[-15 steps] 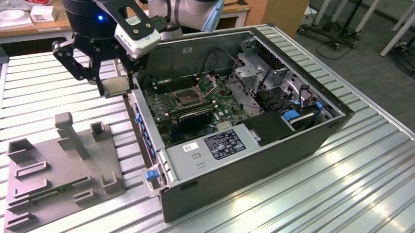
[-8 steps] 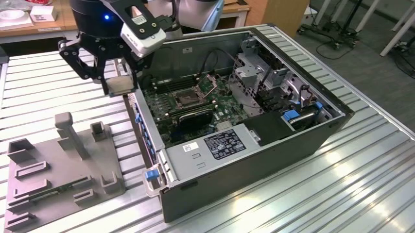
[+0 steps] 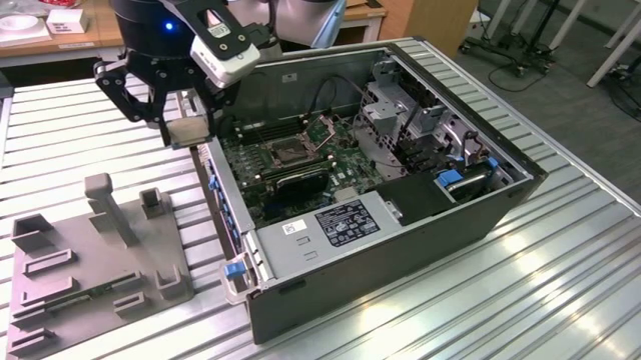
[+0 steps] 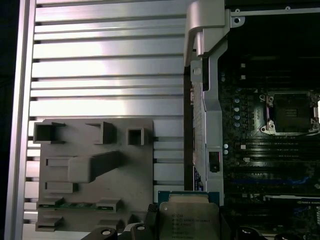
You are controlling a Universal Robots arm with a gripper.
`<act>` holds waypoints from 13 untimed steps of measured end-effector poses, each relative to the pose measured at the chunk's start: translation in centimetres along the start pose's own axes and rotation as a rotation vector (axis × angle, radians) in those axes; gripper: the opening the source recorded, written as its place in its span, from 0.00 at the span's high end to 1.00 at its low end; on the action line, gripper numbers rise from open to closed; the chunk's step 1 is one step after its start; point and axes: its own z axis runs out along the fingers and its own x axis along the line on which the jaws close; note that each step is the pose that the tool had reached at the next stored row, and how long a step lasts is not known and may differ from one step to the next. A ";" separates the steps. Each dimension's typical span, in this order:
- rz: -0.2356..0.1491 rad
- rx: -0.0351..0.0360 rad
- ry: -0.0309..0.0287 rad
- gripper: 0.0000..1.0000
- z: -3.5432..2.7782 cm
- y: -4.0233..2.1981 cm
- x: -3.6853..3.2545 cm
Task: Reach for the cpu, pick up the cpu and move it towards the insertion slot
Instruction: 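Pick up the cpu and move it towards the insertion slot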
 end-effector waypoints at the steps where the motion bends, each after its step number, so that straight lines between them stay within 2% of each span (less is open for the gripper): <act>1: 0.000 0.0000 0.0000 0.45 0.00 0.00 -0.05; 13: 0.000 0.0001 0.0000 0.45 0.00 0.00 -0.44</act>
